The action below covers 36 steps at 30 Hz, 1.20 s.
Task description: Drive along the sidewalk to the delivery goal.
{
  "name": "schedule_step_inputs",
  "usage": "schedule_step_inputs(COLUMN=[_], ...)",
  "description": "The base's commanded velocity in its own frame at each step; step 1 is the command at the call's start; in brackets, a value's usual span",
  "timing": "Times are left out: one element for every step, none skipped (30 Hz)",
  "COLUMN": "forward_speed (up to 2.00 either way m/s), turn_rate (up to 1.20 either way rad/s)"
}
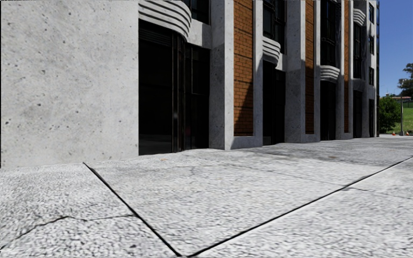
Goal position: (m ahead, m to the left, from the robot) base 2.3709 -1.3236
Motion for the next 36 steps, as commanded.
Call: schedule_step_inputs(forward_speed=[2.0,2.0,2.0,2.0,2.0,2.0,2.0,2.0,2.0,2.0,2.0,2.0,2.0,2.0,2.0,2.0,2.0,2.0,2.0,2.0,2.0,2.0,2.0,2.0,2.0,2.0,2.0,2.0,2.0,2.0,2.0,1.99,1.99,1.98,1.94,1.89], turn_rate=[0.0,0.0,-0.98,-1.2,-1.2,-1.2,-1.11,-0.01,-0.01,0.0,0.0,0.0,0.0,0.0,0.0,0.0,0.0,0.0,0.0,0.0,0.0,0.0,0.0,0.0,0.0,0.0,0.0,0.0,0.0,0.0,0.0,0.0,0.0,-0.18,-0.24,-0.26])
